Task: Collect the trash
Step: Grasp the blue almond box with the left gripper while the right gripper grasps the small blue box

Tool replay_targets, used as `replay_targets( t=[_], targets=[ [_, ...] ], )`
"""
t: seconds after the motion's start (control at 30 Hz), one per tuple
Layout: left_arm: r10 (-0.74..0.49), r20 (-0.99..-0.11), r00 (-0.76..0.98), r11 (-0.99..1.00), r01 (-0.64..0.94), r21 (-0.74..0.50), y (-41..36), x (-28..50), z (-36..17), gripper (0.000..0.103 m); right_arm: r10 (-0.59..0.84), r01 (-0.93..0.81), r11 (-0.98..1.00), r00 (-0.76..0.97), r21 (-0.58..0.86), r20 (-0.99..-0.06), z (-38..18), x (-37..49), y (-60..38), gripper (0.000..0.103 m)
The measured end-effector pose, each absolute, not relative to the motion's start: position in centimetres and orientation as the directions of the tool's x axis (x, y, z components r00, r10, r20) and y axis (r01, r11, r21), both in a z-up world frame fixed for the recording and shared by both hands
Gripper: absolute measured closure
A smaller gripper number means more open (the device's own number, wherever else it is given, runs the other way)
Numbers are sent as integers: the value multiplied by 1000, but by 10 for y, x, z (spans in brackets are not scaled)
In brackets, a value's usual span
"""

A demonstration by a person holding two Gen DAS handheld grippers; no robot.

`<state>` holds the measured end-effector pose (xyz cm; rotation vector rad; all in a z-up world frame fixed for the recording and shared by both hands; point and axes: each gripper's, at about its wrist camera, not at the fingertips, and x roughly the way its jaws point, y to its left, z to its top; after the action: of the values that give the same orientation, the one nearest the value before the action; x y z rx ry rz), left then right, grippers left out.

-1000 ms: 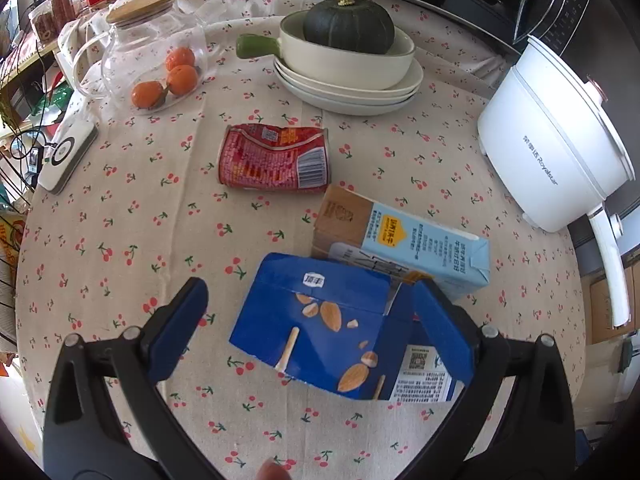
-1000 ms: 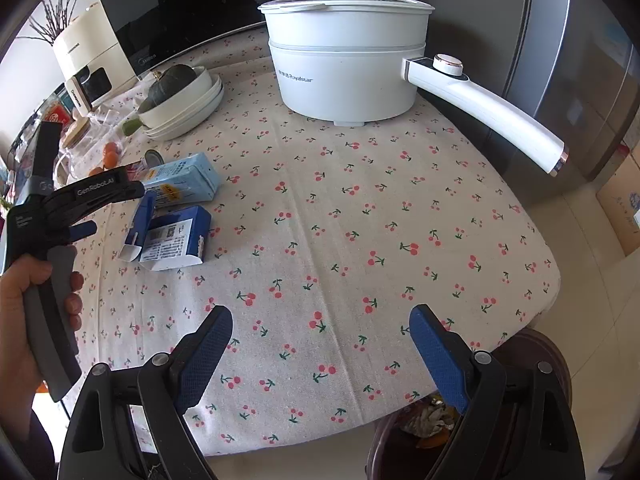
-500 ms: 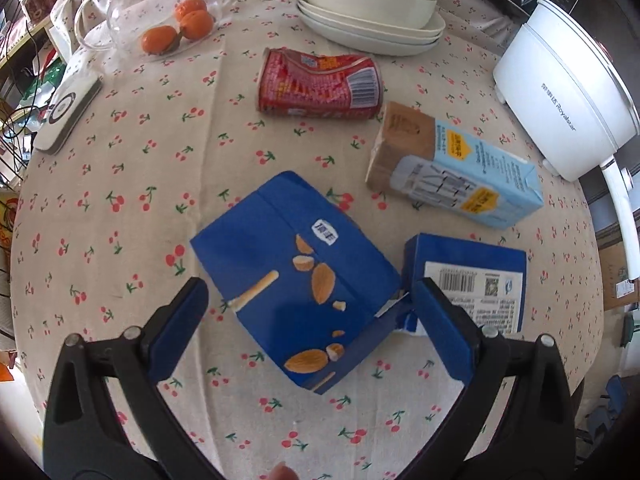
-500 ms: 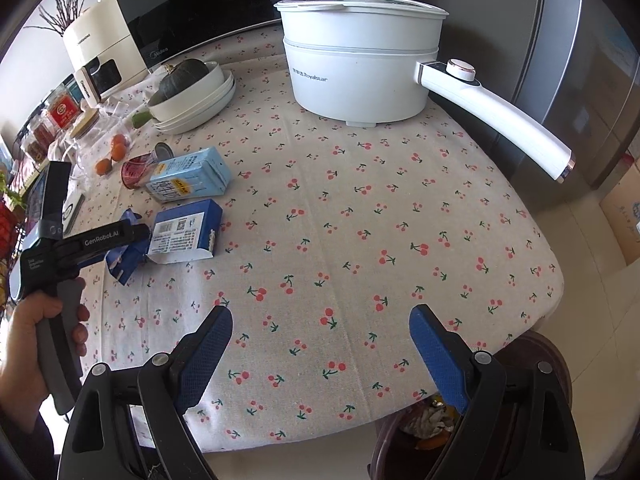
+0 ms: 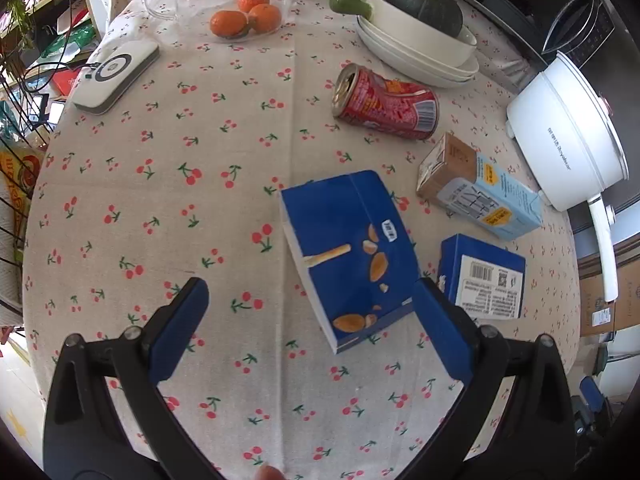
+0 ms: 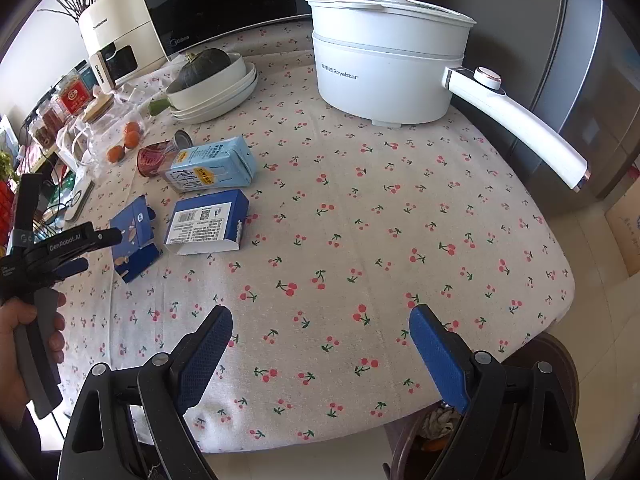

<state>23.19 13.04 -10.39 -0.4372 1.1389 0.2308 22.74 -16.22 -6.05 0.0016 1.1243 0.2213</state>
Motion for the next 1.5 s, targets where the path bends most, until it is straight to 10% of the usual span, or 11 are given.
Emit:
replay_targets(
  t=[0.9,1.5],
  targets=[
    [-15,-915,402,955,-264,-131,145,194,-105,33,215,-228,964,357,139,-909,-76,222,-121,11],
    [-52,-859,509,957,-221,-189,202,164,-66,33,327,334,829,363,449,-873,-98,298,-62,11]
  ],
)
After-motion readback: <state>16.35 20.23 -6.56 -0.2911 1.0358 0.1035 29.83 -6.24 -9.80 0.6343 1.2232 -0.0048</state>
